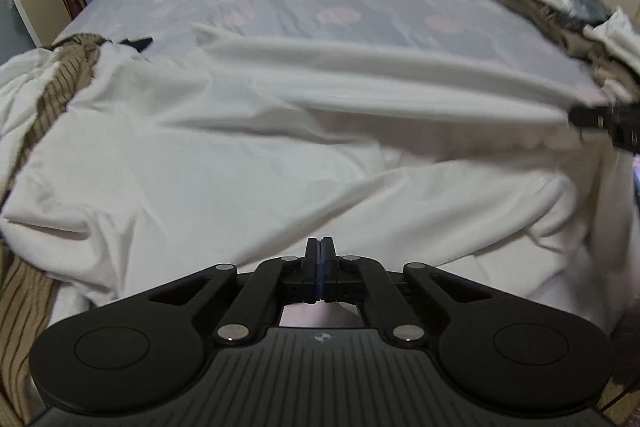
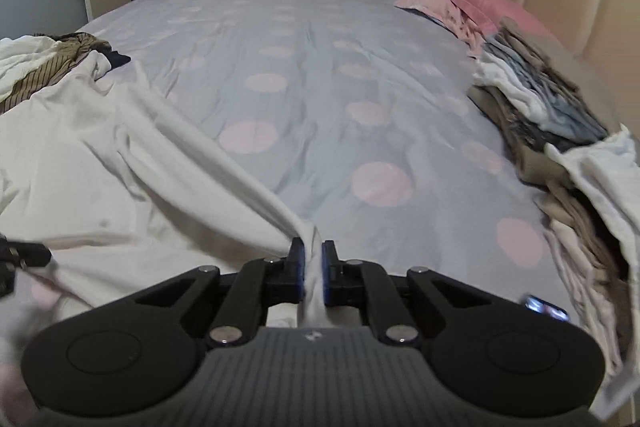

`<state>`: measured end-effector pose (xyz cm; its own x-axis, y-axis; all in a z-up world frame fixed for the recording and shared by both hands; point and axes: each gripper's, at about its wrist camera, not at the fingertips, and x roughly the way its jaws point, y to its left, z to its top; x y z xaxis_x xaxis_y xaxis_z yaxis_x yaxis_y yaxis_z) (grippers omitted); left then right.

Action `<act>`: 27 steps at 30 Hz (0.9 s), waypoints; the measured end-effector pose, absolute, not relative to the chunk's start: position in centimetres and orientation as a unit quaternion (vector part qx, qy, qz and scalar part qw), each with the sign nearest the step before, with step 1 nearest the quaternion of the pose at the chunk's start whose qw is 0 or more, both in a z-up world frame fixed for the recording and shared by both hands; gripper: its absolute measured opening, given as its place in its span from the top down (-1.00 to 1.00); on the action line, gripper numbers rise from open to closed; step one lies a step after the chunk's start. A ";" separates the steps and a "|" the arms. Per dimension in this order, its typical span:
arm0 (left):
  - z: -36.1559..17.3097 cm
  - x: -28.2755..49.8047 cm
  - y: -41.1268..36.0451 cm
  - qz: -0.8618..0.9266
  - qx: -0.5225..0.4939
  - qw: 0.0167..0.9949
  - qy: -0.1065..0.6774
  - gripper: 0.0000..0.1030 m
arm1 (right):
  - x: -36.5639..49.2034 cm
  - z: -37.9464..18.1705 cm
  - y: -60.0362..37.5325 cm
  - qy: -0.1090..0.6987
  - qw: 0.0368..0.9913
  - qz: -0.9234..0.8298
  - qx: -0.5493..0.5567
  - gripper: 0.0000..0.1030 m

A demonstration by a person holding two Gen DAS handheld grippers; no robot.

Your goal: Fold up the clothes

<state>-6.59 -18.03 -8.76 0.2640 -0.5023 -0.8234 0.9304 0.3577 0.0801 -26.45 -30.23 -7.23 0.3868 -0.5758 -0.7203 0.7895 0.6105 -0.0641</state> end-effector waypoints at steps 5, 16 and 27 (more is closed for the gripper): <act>-5.6 -7.6 -15.5 -0.501 0.293 0.736 0.349 1.00 | -30.1 -5.6 -27.5 0.394 0.801 -0.415 0.175 0.84; -3.1 -3.9 -12.6 -0.464 0.288 0.754 0.366 1.00 | -35.8 -4.1 -21.9 0.467 0.781 -0.377 0.175 0.82; -1.6 3.3 -14.2 -0.428 0.297 0.789 0.326 0.34 | -31.1 0.2 -24.3 0.424 0.839 -0.329 0.091 0.31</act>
